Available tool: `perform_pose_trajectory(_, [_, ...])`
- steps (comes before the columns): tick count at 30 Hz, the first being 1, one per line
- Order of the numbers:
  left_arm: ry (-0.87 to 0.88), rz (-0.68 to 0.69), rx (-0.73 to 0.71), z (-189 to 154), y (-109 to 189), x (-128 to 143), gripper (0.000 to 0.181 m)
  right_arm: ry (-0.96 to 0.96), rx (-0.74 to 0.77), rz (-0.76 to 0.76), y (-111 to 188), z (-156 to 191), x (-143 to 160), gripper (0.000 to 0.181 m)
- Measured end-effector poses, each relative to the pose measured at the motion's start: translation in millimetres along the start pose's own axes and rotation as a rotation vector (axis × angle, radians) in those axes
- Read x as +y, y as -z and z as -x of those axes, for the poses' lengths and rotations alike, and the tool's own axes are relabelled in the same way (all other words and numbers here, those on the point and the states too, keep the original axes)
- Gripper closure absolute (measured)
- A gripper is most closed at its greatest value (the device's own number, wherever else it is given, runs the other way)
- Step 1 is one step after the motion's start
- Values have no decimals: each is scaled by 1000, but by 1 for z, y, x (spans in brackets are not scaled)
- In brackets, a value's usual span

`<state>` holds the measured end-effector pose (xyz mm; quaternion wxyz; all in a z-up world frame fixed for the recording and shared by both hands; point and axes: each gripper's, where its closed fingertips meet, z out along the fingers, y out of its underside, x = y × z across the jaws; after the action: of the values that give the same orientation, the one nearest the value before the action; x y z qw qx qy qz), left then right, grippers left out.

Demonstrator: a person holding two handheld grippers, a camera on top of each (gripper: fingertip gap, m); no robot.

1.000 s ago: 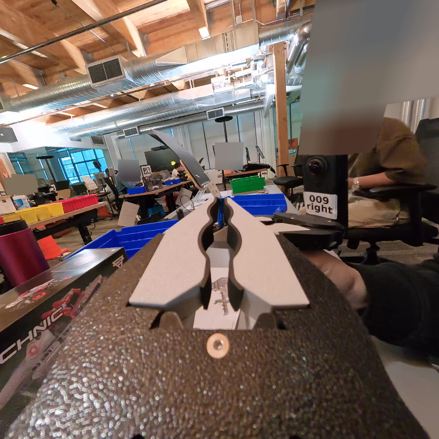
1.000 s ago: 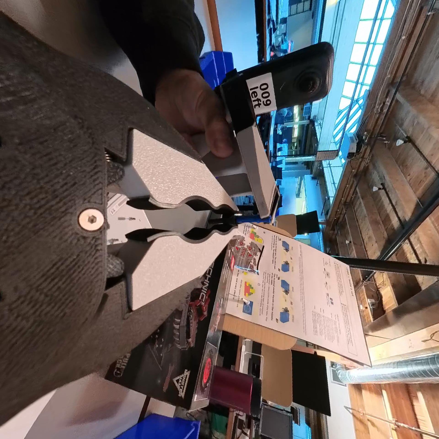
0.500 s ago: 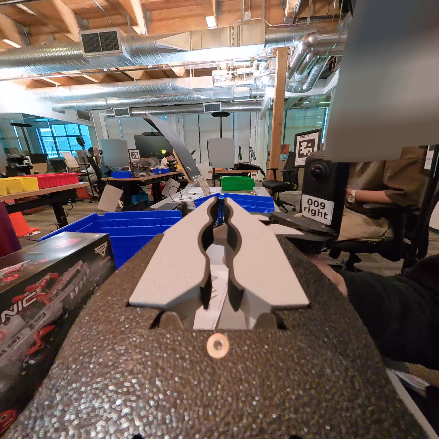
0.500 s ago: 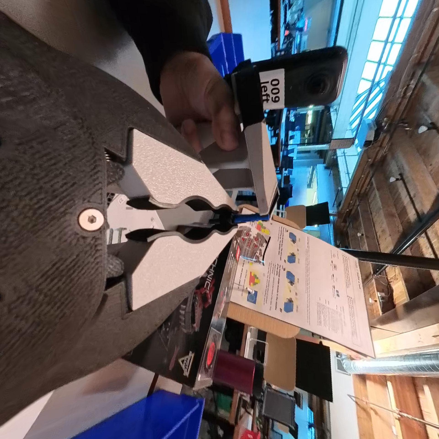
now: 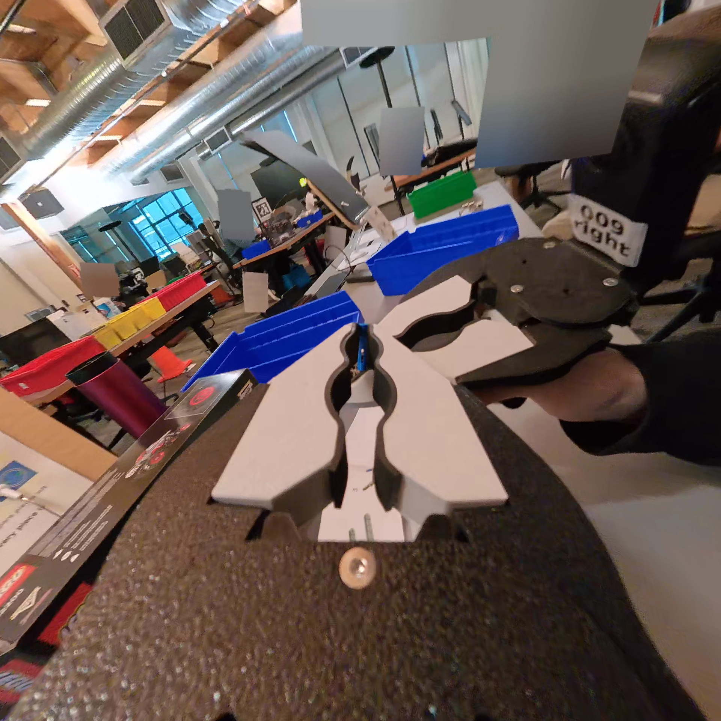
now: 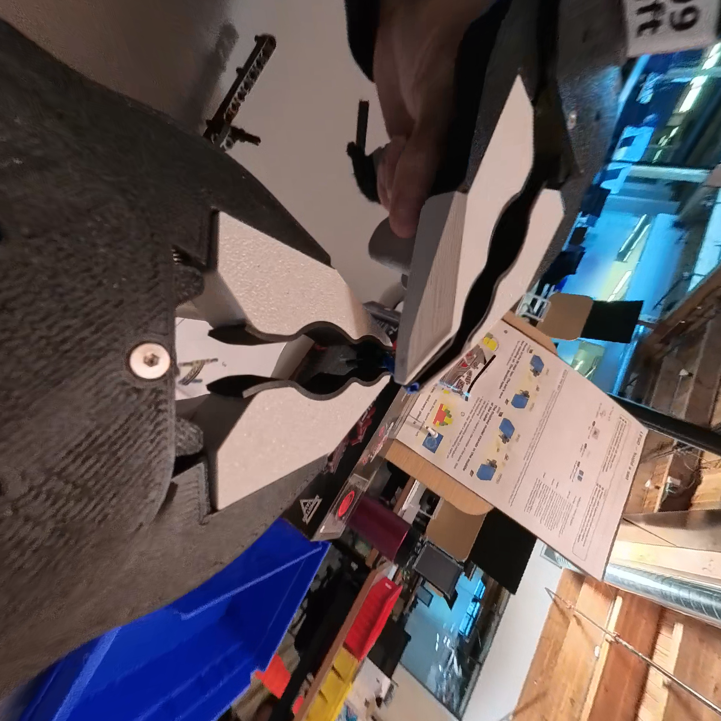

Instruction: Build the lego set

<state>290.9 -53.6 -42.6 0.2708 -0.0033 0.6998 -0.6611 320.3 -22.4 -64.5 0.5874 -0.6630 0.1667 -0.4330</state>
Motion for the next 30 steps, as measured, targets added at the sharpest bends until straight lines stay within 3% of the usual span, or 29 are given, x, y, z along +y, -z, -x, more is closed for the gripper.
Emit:
perform_pose_trajectory(10, [187, -108, 88, 5, 7, -5, 179, -55, 11, -19, 4, -10, -1, 176])
perform_pose_trajectory(19, [164, -25, 78, 8, 6, 7, 179, 57, 61, 18, 4, -17, 7, 176])
perform_pose_trajectory(30, [240, -44, 97, 7, 4, 9, 179, 85, 66, 18, 3, -16, 11, 175])
